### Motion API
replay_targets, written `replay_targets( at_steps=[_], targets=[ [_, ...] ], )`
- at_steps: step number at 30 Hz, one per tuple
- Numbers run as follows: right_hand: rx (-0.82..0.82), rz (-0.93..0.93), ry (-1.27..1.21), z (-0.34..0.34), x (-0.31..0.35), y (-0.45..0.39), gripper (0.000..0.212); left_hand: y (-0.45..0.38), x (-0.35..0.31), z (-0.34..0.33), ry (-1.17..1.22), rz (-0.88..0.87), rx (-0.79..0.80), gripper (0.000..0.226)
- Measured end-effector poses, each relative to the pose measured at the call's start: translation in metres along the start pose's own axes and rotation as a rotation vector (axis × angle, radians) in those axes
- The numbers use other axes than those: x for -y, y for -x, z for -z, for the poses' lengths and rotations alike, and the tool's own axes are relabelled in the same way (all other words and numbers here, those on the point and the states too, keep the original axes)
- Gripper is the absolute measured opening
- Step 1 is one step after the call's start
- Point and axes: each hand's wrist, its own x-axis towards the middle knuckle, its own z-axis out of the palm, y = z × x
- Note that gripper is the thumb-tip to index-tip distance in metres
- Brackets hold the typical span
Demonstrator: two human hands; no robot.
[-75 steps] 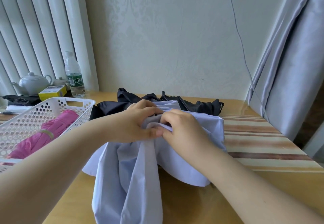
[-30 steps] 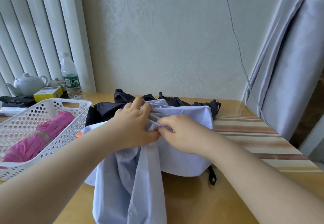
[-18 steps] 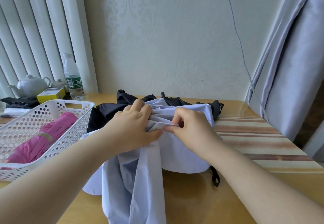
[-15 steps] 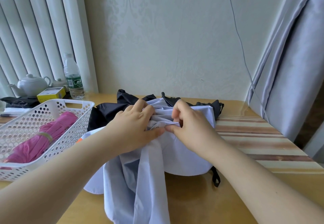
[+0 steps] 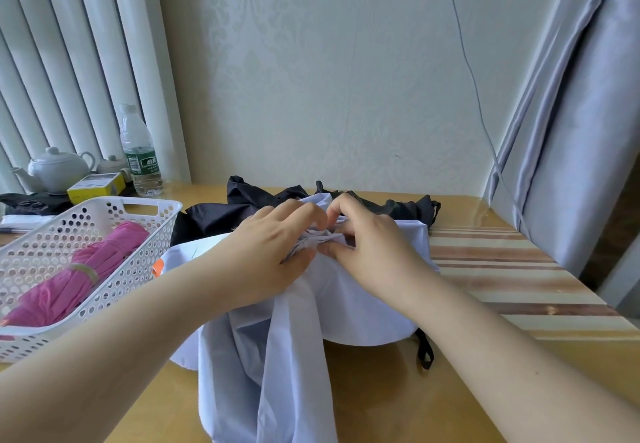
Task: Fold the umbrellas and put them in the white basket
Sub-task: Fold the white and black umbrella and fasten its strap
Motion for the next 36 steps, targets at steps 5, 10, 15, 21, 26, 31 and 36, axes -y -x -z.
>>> replay_targets(
  at_steps=[5,10,15,21,26,31,36],
  targets=[
    [0.007,-0.010,-0.082,-0.001,-0.004,0.001,0.006,-0.003,0.001,-0.002,-0.003,-0.055,0.028,0.031],
    [0.003,-0.045,-0.164,0.000,-0.011,0.003,0.013,-0.007,0.007,0.003,-0.038,-0.111,0.043,0.039],
    [-0.050,-0.082,-0.205,0.003,-0.013,0.006,0.031,-0.008,0.007,0.004,-0.074,-0.120,0.015,0.038],
    [0.059,-0.109,-0.057,0.017,-0.009,0.011,0.028,-0.010,0.007,-0.003,0.045,0.028,-0.061,0.041],
    [0.274,-0.131,0.353,0.045,-0.044,0.037,0.030,-0.011,0.032,-0.002,0.069,0.083,-0.111,0.067],
    [0.007,-0.263,0.156,0.050,-0.056,0.049,0.034,-0.007,0.039,-0.002,0.086,0.155,-0.144,0.072],
    [0.102,-0.581,-0.086,0.034,-0.052,0.049,0.039,-0.001,0.041,-0.003,0.088,0.185,-0.171,0.074]
  ],
)
